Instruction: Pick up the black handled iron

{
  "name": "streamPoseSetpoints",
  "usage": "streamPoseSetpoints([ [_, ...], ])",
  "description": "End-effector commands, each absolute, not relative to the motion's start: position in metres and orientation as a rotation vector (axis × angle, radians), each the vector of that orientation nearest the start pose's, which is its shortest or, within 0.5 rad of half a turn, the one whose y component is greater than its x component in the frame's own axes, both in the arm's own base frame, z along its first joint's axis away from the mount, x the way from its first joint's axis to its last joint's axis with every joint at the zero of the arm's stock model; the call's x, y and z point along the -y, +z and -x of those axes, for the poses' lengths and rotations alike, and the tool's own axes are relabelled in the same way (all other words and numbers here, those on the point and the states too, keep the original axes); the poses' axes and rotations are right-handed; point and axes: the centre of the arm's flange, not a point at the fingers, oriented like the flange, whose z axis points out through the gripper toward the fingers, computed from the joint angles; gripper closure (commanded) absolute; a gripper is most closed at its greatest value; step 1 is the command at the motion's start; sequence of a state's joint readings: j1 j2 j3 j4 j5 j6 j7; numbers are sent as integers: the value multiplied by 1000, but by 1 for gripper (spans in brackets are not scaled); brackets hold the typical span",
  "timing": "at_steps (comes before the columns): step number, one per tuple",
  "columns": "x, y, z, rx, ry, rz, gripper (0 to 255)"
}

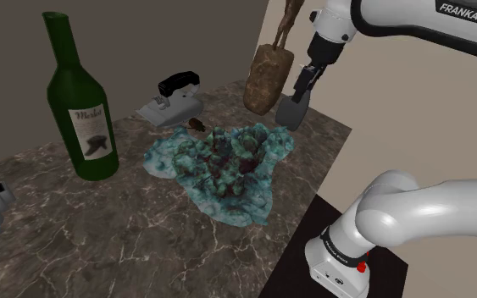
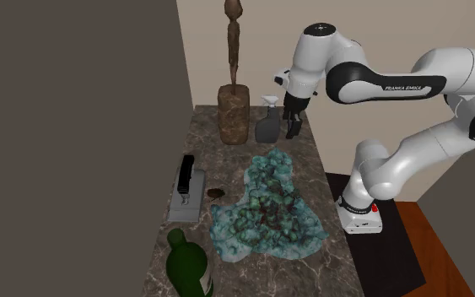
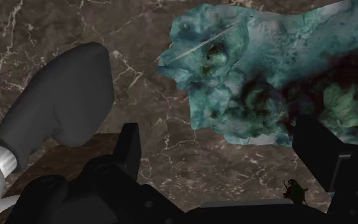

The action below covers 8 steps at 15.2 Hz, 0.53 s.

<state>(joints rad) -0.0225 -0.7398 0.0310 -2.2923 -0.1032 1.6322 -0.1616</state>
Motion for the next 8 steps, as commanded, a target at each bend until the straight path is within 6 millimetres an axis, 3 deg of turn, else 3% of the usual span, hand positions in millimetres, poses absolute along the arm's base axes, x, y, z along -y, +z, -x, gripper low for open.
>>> streamPoseSetpoints([
  [1, 4, 613, -327, 270, -113, 3259, 0],
  [8, 16, 610, -420, 824, -61, 3154, 0],
])
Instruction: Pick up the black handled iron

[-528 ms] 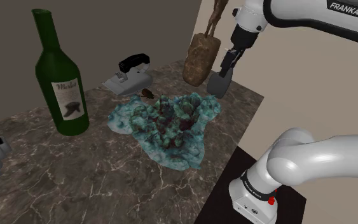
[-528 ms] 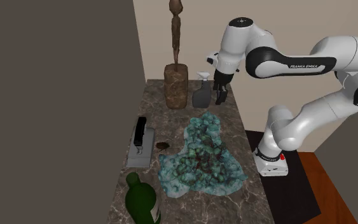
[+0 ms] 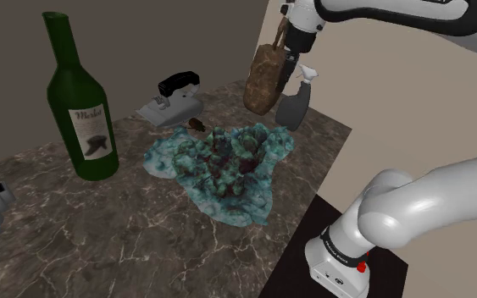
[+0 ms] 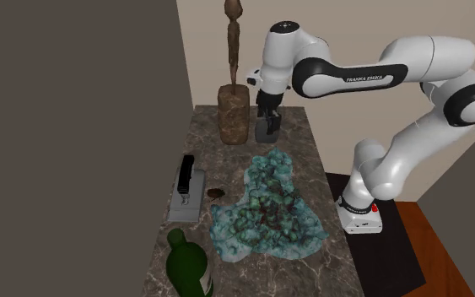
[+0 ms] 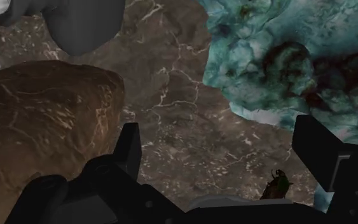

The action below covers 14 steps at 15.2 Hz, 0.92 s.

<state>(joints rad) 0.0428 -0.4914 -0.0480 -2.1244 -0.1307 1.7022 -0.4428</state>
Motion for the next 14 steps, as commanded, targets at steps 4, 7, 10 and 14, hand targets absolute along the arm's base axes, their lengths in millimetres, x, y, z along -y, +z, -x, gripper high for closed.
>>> streamPoseSetpoints([
  [4, 9, 606, -473, 1128, -31, 3050, 0],
  [7, -4, 602, -512, 1348, -8, 2952, 0],
  [10, -22, 598, -548, 1559, 15, 2838, 0],
  [14, -53, 590, -591, 1825, 45, 2661, 0],
])
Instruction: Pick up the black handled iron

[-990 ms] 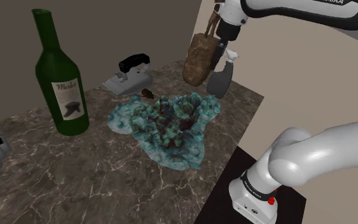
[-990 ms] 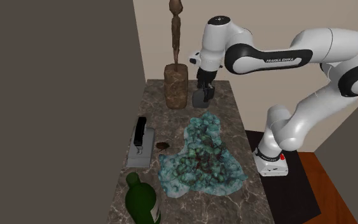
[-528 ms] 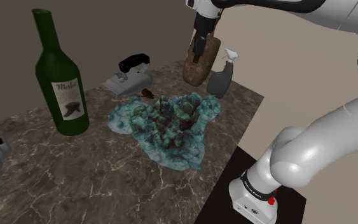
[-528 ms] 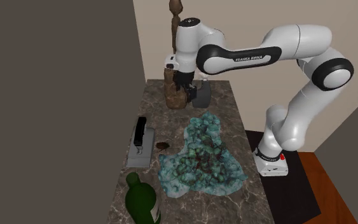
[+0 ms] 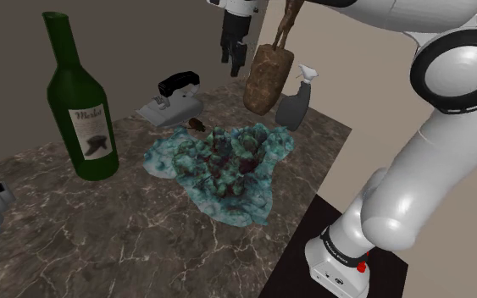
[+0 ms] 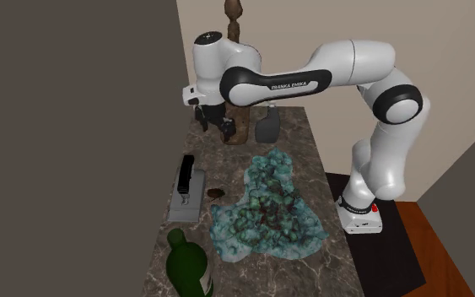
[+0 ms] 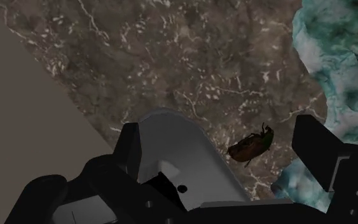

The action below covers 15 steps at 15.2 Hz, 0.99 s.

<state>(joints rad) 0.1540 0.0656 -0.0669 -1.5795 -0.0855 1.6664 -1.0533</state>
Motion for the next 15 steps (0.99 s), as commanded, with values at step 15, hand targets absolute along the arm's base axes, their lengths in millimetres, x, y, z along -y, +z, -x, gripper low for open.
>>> streamPoseSetpoints([
  [15, -166, 544, -665, 2409, 118, 2098, 0],
])
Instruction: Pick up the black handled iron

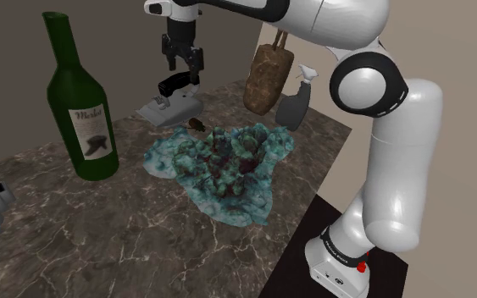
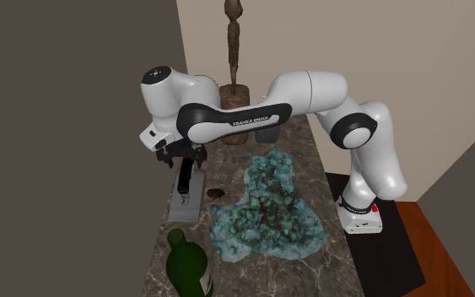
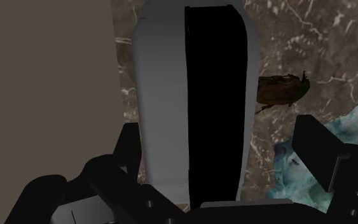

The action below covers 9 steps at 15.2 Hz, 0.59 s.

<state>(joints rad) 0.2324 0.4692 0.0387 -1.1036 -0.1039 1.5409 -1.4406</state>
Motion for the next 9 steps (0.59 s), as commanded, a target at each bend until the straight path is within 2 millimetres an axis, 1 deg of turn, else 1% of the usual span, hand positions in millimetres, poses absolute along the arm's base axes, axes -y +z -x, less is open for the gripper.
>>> streamPoseSetpoints([
  [1, -166, 539, -665, -2326, -114, -2026, 0],
  [3, -166, 525, -665, -2326, -114, -2026, 0],
  [5, -166, 525, -665, -2326, -114, -2026, 0],
  [6, -167, 525, -665, -2326, -114, -2026, 255],
  [9, -167, 525, -665, -2326, -114, -2026, 255],
])
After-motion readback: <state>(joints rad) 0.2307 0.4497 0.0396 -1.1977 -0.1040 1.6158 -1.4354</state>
